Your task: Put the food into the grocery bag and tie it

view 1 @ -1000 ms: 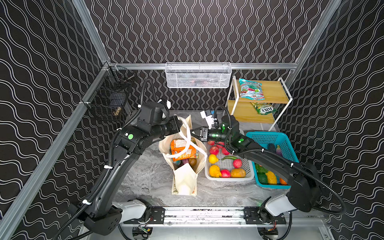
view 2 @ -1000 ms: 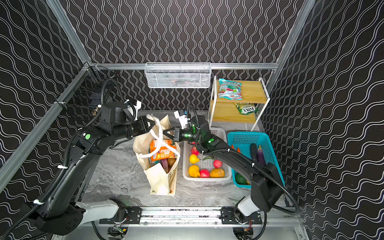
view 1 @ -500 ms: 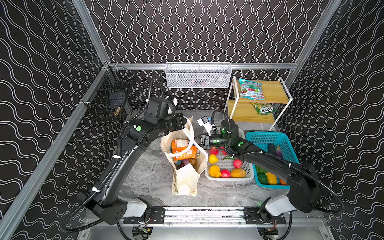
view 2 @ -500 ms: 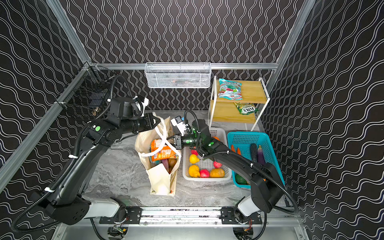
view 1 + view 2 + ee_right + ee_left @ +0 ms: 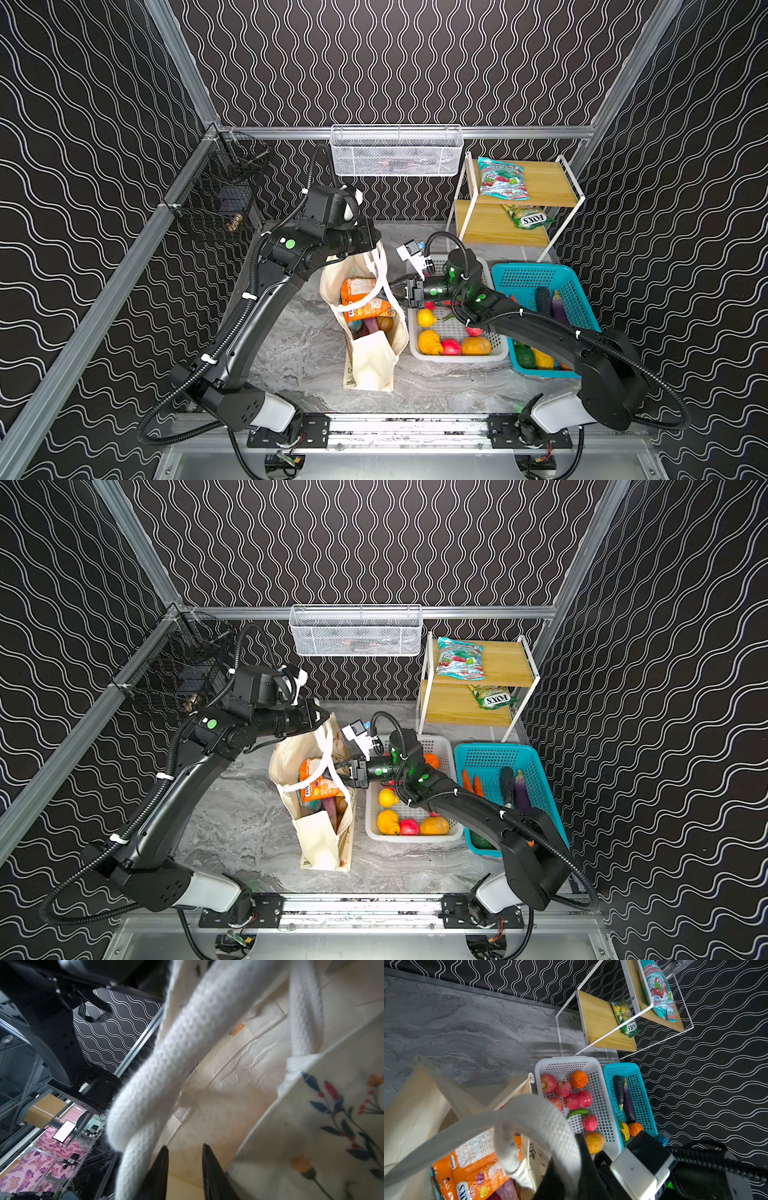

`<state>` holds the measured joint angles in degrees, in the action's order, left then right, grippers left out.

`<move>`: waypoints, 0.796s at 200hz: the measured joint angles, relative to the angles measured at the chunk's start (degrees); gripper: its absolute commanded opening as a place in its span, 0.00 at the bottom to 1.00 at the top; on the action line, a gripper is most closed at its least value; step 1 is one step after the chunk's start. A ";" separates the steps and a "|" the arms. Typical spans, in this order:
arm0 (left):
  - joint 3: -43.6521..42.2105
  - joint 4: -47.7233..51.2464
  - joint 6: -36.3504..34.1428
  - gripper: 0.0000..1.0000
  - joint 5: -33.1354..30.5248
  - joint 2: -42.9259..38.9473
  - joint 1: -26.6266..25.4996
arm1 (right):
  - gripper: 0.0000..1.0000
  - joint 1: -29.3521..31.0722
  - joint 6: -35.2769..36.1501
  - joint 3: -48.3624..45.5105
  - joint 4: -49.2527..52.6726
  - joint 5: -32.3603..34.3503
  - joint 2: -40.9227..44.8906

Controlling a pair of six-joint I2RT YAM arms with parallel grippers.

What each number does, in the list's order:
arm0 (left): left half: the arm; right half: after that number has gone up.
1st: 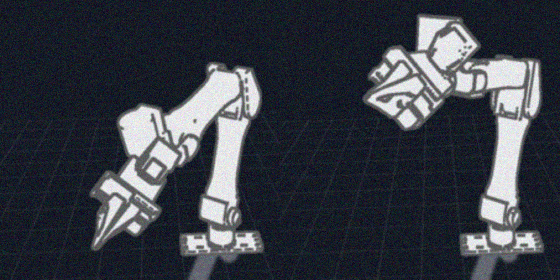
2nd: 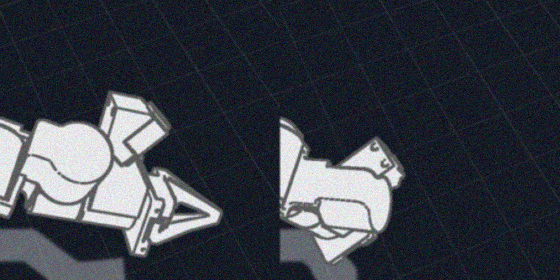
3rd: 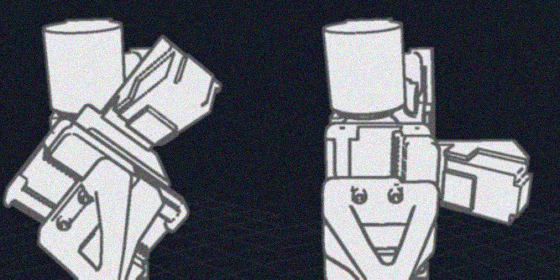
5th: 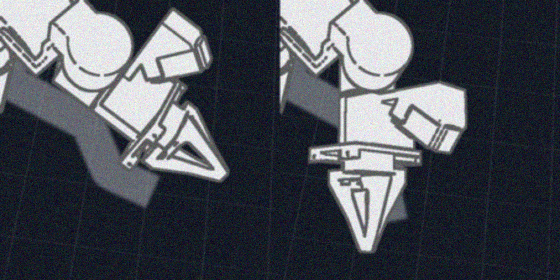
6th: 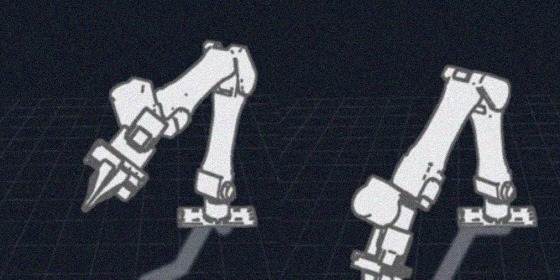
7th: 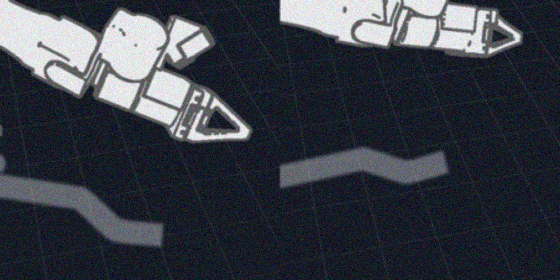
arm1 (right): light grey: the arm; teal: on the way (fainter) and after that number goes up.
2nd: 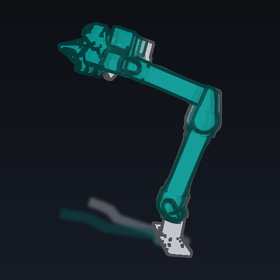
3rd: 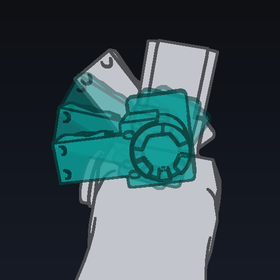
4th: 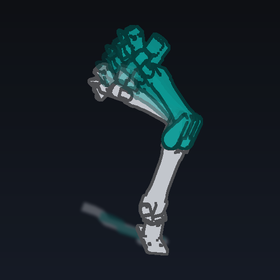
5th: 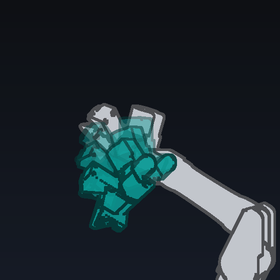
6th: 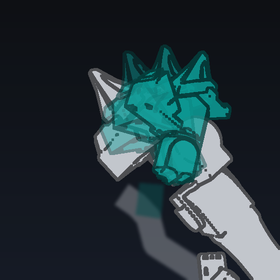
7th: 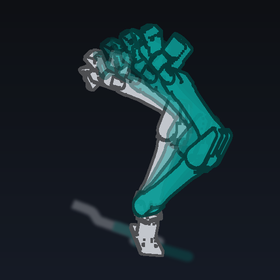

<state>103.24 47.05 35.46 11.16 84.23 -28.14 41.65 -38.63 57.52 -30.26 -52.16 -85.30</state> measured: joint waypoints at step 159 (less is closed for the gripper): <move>-8.81 -5.16 1.92 0.00 1.86 -3.23 0.02 | 0.51 2.78 -16.22 -5.68 -33.48 0.48 -5.79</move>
<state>94.43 41.89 37.39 13.02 80.99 -28.12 44.42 -54.85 51.83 -63.75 -51.68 -91.09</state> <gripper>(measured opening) 0.096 0.503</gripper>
